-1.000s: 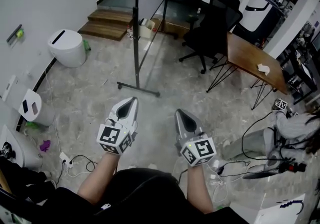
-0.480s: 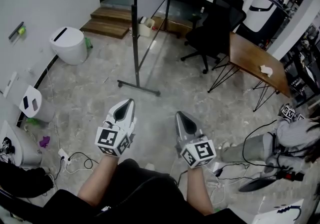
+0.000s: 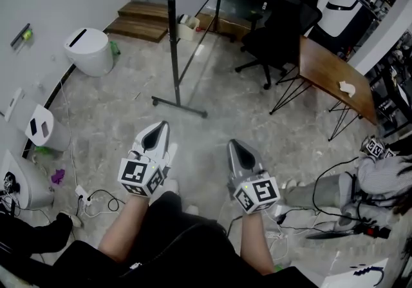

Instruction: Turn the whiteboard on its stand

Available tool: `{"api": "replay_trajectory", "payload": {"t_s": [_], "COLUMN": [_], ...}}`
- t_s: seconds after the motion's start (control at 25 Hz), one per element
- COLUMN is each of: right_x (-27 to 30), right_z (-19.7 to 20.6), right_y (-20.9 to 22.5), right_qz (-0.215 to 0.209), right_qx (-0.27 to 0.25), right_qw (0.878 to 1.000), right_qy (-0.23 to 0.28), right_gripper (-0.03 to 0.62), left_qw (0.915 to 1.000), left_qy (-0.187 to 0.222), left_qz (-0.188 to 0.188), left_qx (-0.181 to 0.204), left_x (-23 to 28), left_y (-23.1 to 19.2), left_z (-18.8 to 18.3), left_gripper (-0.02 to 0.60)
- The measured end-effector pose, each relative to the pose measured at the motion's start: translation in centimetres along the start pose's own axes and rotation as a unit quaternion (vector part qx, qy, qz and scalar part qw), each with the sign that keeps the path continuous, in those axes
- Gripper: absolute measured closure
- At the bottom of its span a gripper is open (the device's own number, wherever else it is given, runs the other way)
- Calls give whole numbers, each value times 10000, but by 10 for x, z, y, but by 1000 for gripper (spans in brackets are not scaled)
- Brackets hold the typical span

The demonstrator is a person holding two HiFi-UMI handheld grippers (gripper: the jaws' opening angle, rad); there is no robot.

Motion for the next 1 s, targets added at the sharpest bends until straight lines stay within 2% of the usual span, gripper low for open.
{"api": "replay_trajectory", "payload": {"t_s": [0.2, 0.44, 0.72, 1.0], "right_x": [21, 66, 137, 211], "right_z": [4, -8, -23, -37], "right_y": [8, 22, 34, 49], "right_qz": [36, 65, 100, 196], "right_qx": [4, -76, -159, -182], "right_qw": [10000, 9999, 9998, 9996], "right_qy": [-53, -26, -52, 65], "right_gripper": [588, 588, 588, 588], "left_qw": [10000, 9999, 9995, 9989], "left_qy": [-52, 28, 42, 118], "left_qz": [-8, 125, 286, 458], "left_qx": [-59, -68, -103, 40], "left_x": [18, 62, 124, 185], "left_y": [-16, -42, -88, -142], "left_z": [9, 7, 2, -8], "left_gripper": [578, 578, 580, 580]}}
Point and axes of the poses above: the fingertips, and each gripper's own axes: x forward along the fingers, y to its right, z out of its underside, the point moved 3 cm from there along -x, backward along the fingers, and after that the axes turned 9 degrees about x, right-handed, at the moved point
